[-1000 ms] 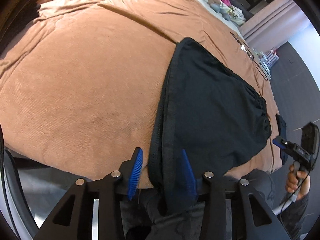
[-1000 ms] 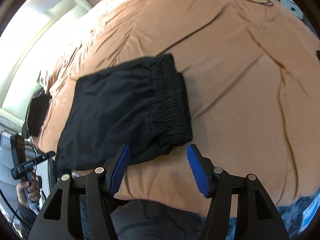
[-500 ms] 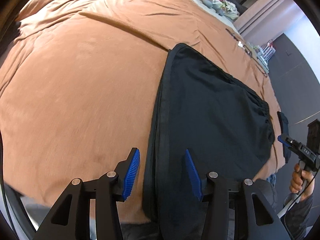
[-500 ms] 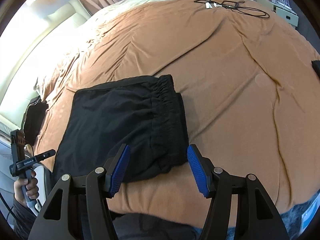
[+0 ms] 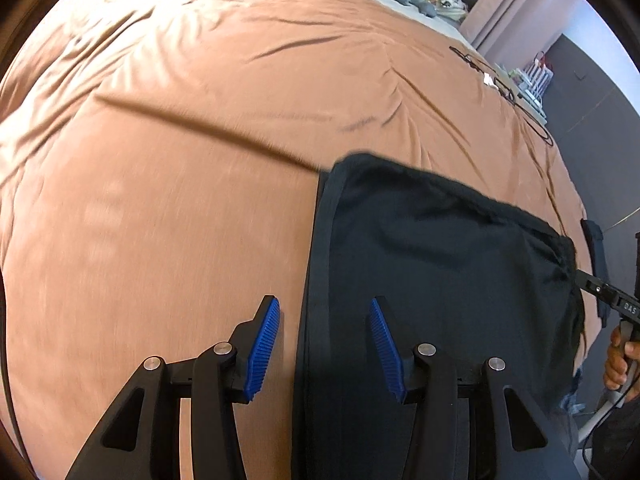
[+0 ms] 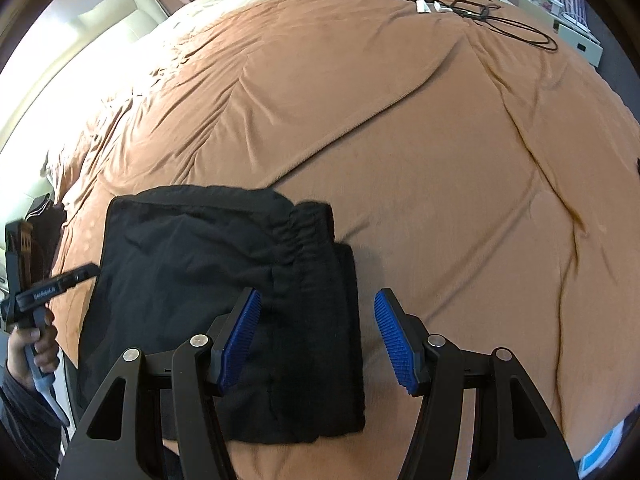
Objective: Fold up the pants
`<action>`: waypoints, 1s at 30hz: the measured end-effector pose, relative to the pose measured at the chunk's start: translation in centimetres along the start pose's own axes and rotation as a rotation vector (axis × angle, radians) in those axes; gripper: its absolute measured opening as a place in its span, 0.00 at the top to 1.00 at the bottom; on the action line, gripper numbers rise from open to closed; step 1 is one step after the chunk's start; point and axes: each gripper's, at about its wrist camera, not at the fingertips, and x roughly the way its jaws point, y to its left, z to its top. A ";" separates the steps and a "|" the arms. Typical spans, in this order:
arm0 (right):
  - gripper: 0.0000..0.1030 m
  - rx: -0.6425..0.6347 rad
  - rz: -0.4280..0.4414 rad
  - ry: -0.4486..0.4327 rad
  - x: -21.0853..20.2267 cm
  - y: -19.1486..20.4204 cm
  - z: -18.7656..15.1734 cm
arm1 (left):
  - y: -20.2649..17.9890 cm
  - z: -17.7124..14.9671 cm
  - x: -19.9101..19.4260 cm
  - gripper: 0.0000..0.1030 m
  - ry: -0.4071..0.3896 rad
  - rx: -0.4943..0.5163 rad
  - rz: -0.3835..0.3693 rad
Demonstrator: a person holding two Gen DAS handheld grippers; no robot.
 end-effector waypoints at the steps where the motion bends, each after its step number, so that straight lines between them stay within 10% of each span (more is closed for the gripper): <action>1: 0.44 -0.003 0.002 0.004 0.3 0.1 0.3 | -0.1 0.6 0.3 0.52 0.000 0.006 0.008; 16: 0.55 -0.067 -0.047 0.042 4.2 0.7 3.8 | -3.0 6.3 3.6 0.53 -0.012 0.183 0.096; 19: 0.73 -0.088 -0.030 0.061 5.0 0.9 4.3 | -3.3 7.0 4.8 0.89 0.028 0.209 0.110; 30: 0.77 -0.077 -0.065 0.046 6.7 1.1 5.1 | -3.7 9.3 7.1 0.93 0.023 0.181 0.147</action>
